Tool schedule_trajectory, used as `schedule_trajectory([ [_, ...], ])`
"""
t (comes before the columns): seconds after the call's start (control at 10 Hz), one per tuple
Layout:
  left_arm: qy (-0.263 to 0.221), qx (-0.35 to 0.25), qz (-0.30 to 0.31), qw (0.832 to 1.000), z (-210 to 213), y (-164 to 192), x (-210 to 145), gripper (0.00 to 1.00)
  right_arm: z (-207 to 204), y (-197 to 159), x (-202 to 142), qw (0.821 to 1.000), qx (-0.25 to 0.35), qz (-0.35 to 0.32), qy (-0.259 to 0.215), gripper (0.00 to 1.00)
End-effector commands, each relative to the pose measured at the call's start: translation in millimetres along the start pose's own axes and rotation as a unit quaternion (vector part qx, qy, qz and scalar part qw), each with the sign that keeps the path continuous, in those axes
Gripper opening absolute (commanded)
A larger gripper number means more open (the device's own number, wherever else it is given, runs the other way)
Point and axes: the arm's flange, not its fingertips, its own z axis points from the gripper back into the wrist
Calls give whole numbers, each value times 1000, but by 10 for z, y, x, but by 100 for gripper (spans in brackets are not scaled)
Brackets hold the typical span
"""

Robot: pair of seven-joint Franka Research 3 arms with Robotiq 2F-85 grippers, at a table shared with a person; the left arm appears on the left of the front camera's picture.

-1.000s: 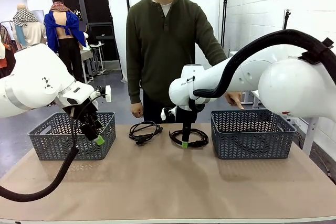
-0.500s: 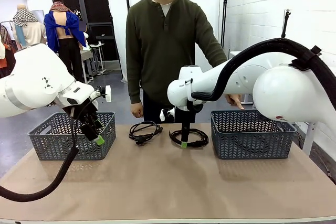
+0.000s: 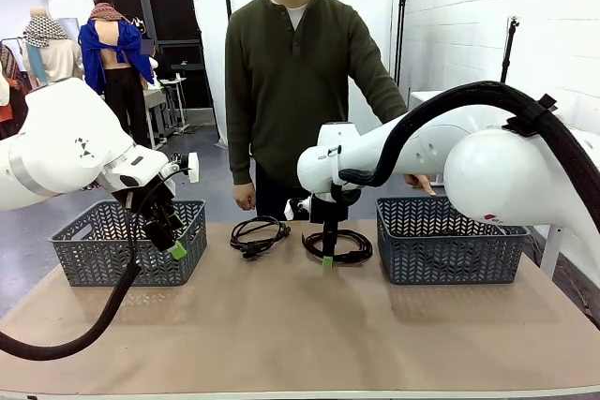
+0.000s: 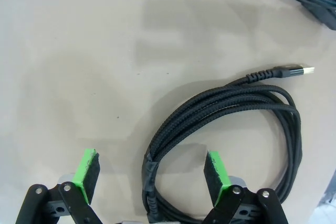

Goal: Organize the cables according to human instructions.
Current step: Pick up a bundle of cables and place it in the basket indicated by the human.

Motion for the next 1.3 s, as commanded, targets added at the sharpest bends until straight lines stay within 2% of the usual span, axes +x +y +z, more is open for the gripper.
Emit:
schedule_trajectory([
  [0.0, 3, -4, -1, 1000, 29, 4, 15, 100, -6, -103, 52, 1000, -4, 2, 21, 100],
  [0.1, 3, -4, -1, 1000, 29, 4, 15, 100, -27, -113, 61, 1000, 4, 2, 25, 100],
  [0.2, 3, -4, -1, 1000, 29, 4, 15, 100, -32, -118, 69, 1000, 6, 2, 25, 90],
  [0.6, 3, -4, -1, 1000, 29, 4, 15, 100, -23, -134, 70, 1000, 15, 0, 27, 13],
  [0.7, 3, -4, -1, 1000, 29, 4, 15, 100, -42, -135, 59, 999, 15, -1, 28, 0],
  [1.2, 3, -4, -1, 1000, 29, 4, 15, 100, 59, -81, 108, 999, 10, 0, 34, 0],
])
